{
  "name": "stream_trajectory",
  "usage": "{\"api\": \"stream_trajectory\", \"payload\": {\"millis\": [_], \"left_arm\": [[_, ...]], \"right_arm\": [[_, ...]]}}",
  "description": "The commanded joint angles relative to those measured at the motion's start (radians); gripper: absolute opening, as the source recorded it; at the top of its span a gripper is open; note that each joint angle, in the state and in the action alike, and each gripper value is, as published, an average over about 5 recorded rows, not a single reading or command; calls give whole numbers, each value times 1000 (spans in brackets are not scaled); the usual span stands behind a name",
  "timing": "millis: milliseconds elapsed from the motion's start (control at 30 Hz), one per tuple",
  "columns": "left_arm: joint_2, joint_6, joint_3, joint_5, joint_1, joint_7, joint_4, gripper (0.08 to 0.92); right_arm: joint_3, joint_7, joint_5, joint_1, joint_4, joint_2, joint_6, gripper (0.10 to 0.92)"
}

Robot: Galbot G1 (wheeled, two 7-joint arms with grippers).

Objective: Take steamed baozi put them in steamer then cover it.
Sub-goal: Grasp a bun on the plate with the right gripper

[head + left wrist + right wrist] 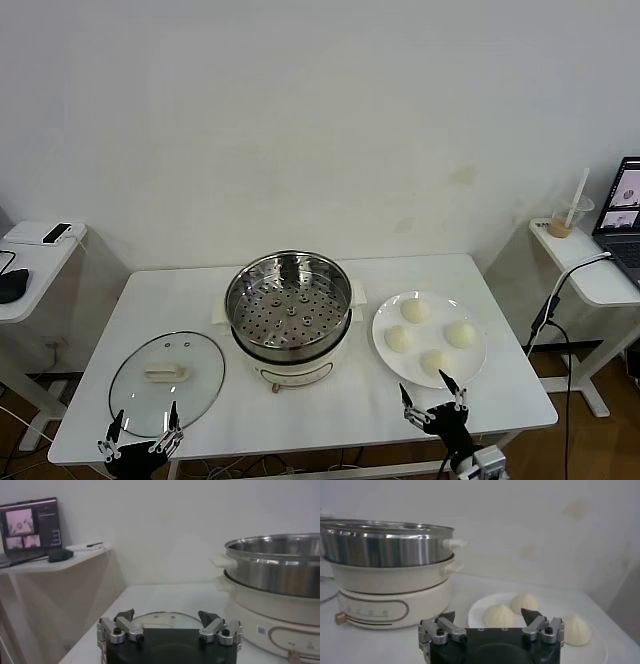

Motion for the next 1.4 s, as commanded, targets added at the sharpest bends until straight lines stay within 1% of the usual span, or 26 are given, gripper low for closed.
{"api": "stream_trajectory", "payload": {"millis": [33,167,300,467,600,767,900,1067,1233,1333,1400], "left_arm": [[3,44,-2,66,4,-4,-21,823],[-1,44,-9,110,-3,49,-30,823],[-10,46,-11,141,-13,84,-31,823],[-21,39,-3,148,-25,94,-14,823],[-26,31,-5,160,-31,96,-18,823],[-24,29,-17,173,-33,99,-28,823],[-22,29,-27,173,-35,100,-33,823],[-21,30,-38,173,-39,101,-36,823],[-18,35,-51,171,-49,105,-29,823],[-14,40,-63,166,-53,107,-25,823],[-11,42,-70,162,-54,109,-25,823]], "right_arm": [[8,9,-55,32,10,-13,-5,823],[32,0,-187,139,-35,-97,-39,823],[38,-63,-327,274,-101,-214,-90,823],[-25,-231,-475,496,-218,-354,-166,823],[-128,-372,-549,683,-341,-440,-166,823],[-349,-581,-563,928,-475,-534,-128,823],[-547,-734,-566,1119,-595,-545,-74,823],[-796,-885,-512,1357,-729,-505,-34,823],[-963,-1028,-470,1497,-837,-447,-24,823],[-1027,-1082,-474,1550,-926,-405,-8,823],[-1057,-1089,-484,1573,-979,-375,2,823]]}}
